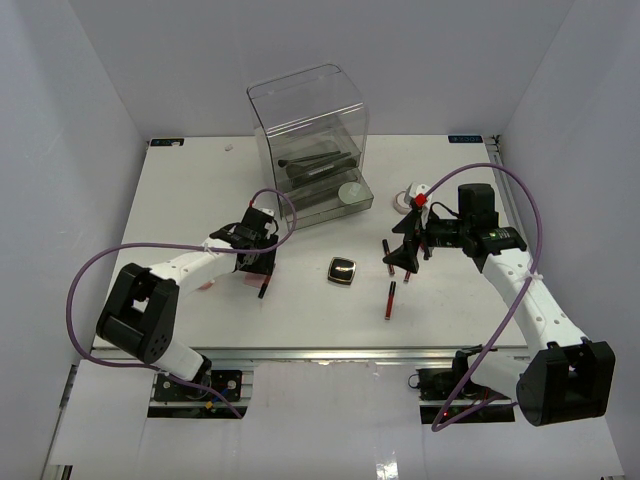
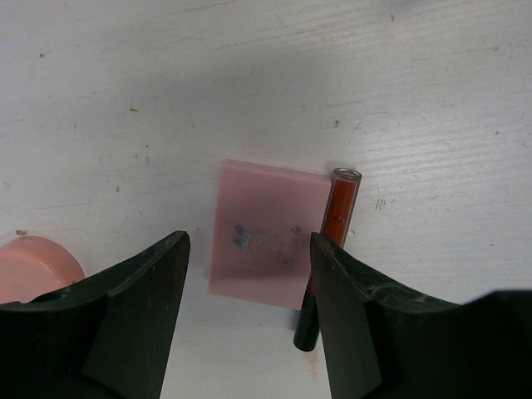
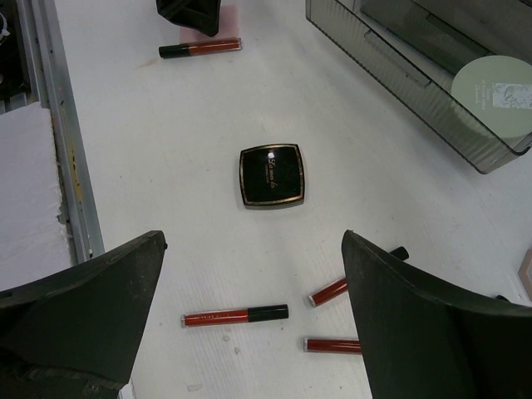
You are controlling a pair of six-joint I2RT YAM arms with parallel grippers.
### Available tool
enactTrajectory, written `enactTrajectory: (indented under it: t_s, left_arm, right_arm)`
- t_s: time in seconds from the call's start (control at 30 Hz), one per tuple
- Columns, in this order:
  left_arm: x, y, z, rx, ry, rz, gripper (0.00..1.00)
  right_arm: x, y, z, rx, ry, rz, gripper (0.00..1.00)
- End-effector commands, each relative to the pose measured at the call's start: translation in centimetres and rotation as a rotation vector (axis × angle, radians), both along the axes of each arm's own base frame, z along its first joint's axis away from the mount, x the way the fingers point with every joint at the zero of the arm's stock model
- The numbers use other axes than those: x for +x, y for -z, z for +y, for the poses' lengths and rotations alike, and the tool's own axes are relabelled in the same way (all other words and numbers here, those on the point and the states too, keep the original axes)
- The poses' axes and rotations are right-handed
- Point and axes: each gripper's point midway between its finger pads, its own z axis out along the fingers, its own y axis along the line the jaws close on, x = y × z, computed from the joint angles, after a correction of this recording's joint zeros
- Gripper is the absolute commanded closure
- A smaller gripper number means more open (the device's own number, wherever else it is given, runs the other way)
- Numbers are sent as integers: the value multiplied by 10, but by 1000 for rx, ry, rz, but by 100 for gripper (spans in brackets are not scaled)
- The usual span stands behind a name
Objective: Organize the makeup
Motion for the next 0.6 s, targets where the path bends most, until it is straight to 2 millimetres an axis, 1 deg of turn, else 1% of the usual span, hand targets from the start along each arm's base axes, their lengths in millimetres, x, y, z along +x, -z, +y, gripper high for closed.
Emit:
enactTrajectory:
  t_s: [0.0, 0.57]
  left_arm:
    - [7, -10, 0, 17, -4, -25, 30]
    - [-2, -4, -10, 18, 25, 8, 30]
  right_arm:
    - [-2, -5, 0, 19, -18, -21, 7]
    - [-2, -7, -3, 33, -16, -9, 7]
